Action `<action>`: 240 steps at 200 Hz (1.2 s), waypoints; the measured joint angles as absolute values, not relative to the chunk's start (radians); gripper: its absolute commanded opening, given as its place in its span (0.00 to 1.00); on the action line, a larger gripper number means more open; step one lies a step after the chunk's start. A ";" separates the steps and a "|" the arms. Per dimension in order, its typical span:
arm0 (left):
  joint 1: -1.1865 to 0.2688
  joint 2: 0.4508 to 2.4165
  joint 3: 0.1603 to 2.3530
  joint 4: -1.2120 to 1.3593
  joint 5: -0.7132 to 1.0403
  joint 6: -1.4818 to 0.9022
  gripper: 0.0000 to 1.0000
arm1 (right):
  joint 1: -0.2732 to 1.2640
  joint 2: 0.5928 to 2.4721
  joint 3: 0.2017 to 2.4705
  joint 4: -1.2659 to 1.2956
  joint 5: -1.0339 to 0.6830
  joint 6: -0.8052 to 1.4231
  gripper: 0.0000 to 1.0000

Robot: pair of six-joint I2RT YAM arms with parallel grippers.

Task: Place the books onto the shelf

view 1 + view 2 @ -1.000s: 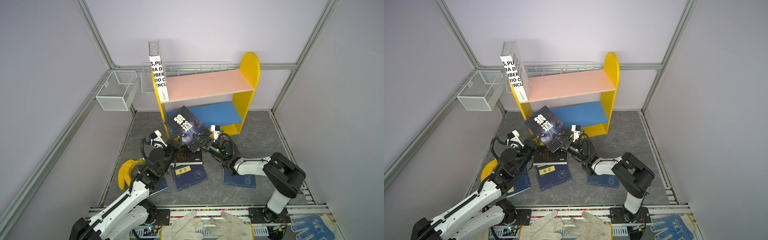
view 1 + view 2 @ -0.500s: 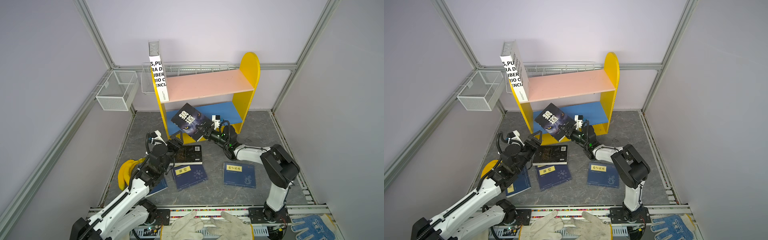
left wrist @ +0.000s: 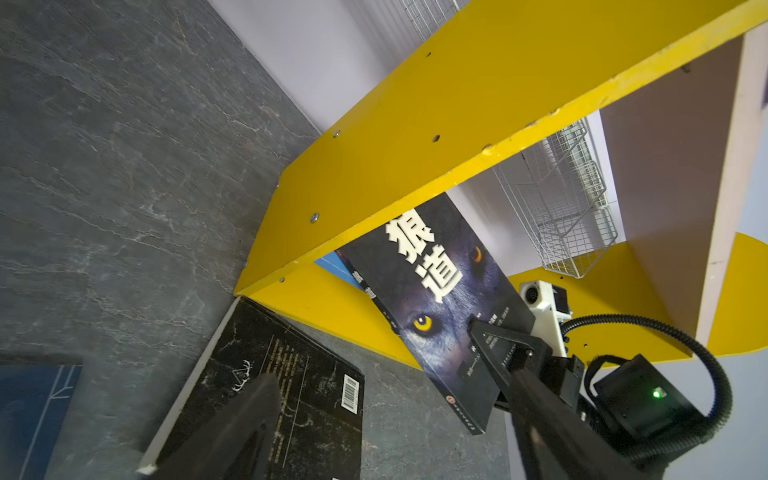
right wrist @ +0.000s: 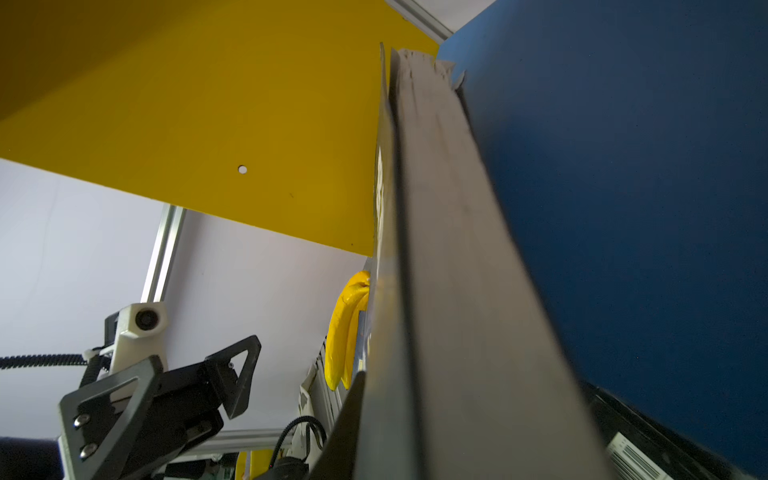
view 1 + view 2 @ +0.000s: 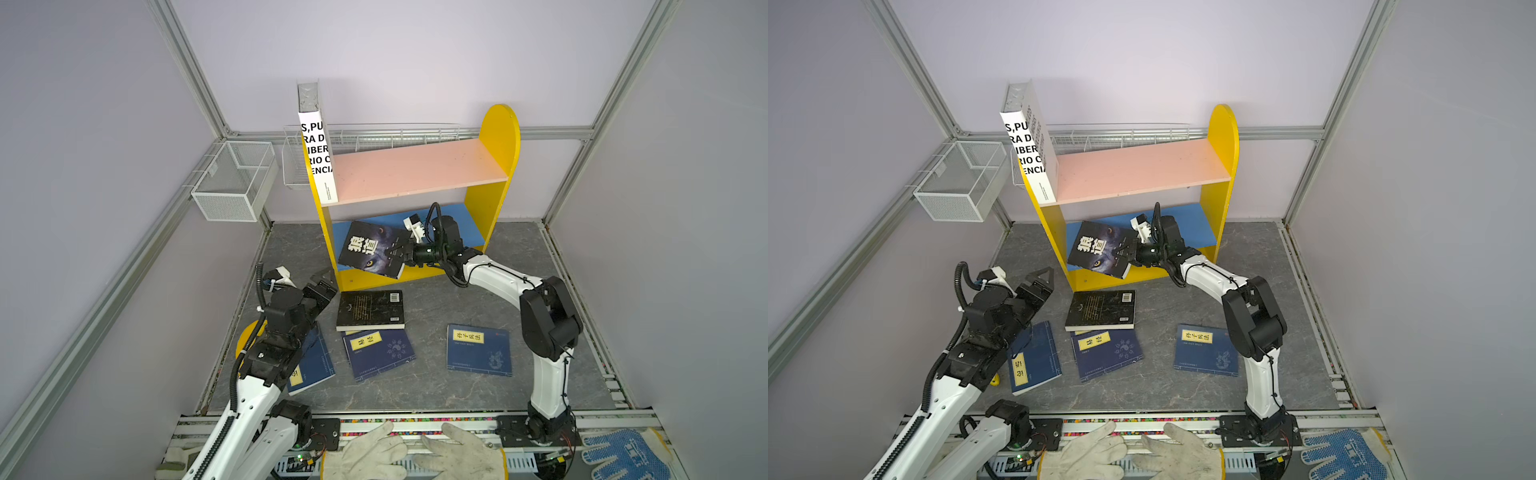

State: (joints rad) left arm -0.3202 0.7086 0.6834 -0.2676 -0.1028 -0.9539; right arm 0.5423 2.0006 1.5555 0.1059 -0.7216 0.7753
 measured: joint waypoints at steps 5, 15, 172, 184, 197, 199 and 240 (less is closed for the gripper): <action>-0.318 0.707 0.683 -0.272 -0.103 -0.952 0.87 | 0.537 2.007 1.577 0.078 -0.735 0.761 0.18; -0.315 0.707 0.683 -0.280 -0.103 -0.948 0.88 | 0.527 2.027 1.623 0.034 -0.756 0.736 0.17; -0.288 0.796 0.682 -0.273 -0.068 -0.962 0.88 | 0.468 2.337 2.163 -0.429 -0.938 0.487 0.37; -0.288 0.795 0.682 -0.270 -0.069 -0.965 0.88 | 0.467 2.372 2.206 -0.453 -0.926 0.477 0.40; -0.288 0.795 0.681 -0.267 -0.069 -0.965 0.88 | 0.466 2.388 2.218 -0.471 -0.899 0.477 0.45; -0.288 0.795 0.681 -0.267 -0.069 -0.965 0.88 | 0.466 2.389 2.219 -0.474 -0.894 0.478 0.46; -0.288 0.795 0.680 -0.265 -0.065 -0.969 0.88 | 0.454 2.378 2.231 -0.515 -0.720 0.474 0.62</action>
State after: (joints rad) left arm -0.2878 0.7948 0.6804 -0.2649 -0.0650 -0.9688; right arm 0.4541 2.3783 2.2314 -0.5152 -0.7204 0.4736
